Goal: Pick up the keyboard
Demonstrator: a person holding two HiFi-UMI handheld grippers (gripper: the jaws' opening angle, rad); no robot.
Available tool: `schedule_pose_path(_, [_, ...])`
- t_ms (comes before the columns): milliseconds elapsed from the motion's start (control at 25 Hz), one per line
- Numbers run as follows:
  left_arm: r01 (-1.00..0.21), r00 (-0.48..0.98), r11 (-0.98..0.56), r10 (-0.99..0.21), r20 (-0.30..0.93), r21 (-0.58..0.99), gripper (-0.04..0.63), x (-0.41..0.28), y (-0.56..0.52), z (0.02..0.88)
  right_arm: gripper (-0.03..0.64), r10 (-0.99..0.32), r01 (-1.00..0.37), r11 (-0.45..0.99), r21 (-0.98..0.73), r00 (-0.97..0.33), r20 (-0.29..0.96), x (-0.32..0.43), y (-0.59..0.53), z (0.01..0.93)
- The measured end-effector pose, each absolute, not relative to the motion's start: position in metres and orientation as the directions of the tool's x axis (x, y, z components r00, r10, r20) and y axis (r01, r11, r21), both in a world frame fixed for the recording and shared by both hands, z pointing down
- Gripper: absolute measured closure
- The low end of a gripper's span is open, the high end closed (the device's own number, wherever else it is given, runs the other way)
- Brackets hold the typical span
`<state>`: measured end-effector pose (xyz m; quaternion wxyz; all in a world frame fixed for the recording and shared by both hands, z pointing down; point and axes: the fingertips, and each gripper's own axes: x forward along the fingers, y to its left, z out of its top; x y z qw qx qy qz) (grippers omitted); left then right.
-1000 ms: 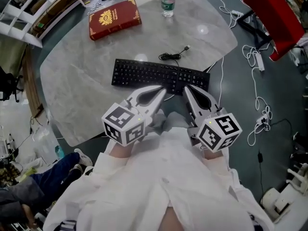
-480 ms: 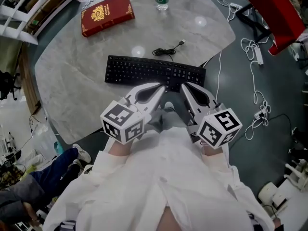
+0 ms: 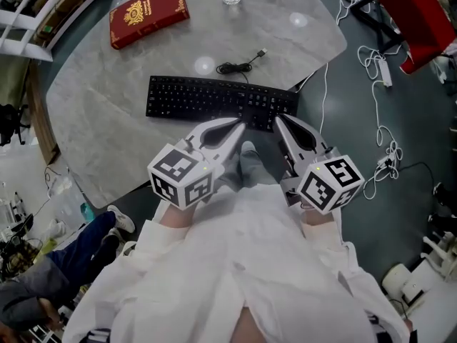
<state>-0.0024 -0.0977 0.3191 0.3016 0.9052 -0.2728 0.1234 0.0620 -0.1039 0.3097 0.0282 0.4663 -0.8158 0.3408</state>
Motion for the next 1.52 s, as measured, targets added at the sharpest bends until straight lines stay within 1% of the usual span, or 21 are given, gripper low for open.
schedule_pose_path(200, [-0.565,0.823,-0.661,-0.403,0.401,0.494,0.577,0.003,-0.097,0.328,0.58,-0.734,-0.781,0.313,-0.541,-0.56,0.383,0.074,-0.102,0.324])
schedule_pose_path(560, [-0.568,0.819,-0.647,-0.381,0.43,0.509,0.577,0.008,-0.103,0.348,0.58,-0.676,-0.777,0.289,-0.559,-0.579,0.456,0.085,-0.097,0.363])
schedule_pose_path(1080, [-0.57,0.817,-0.601,-0.338,0.468,0.56,0.577,0.021,-0.103,0.39,0.566,-0.688,-0.806,0.18,-0.564,-0.513,0.513,0.119,-0.099,0.408])
schedule_pose_path(1120, [-0.571,0.816,-0.597,-0.336,0.47,0.563,0.575,0.021,-0.103,0.393,0.555,-0.687,-0.809,0.173,-0.562,-0.508,0.52,0.122,-0.099,0.412])
schedule_pose_path(1200, [-0.573,0.815,-0.588,-0.332,0.476,0.571,0.575,0.021,-0.101,0.398,0.491,-0.677,-0.812,0.164,-0.561,-0.506,0.534,0.124,-0.098,0.421])
schedule_pose_path(1360, [-0.581,0.81,-0.565,-0.327,0.488,0.586,0.575,0.019,-0.096,0.409,0.449,-0.668,-0.816,0.138,-0.561,-0.495,0.556,0.129,-0.096,0.436])
schedule_pose_path(1440, [-0.585,0.807,-0.555,-0.326,0.493,0.591,0.575,0.017,-0.095,0.413,0.382,-0.67,-0.816,0.114,-0.566,-0.484,0.562,0.131,-0.096,0.443])
schedule_pose_path(1520, [-0.588,0.805,-0.546,-0.324,0.497,0.597,0.575,0.015,-0.092,0.417,0.362,-0.664,-0.807,0.092,-0.583,-0.485,0.568,0.131,-0.095,0.451])
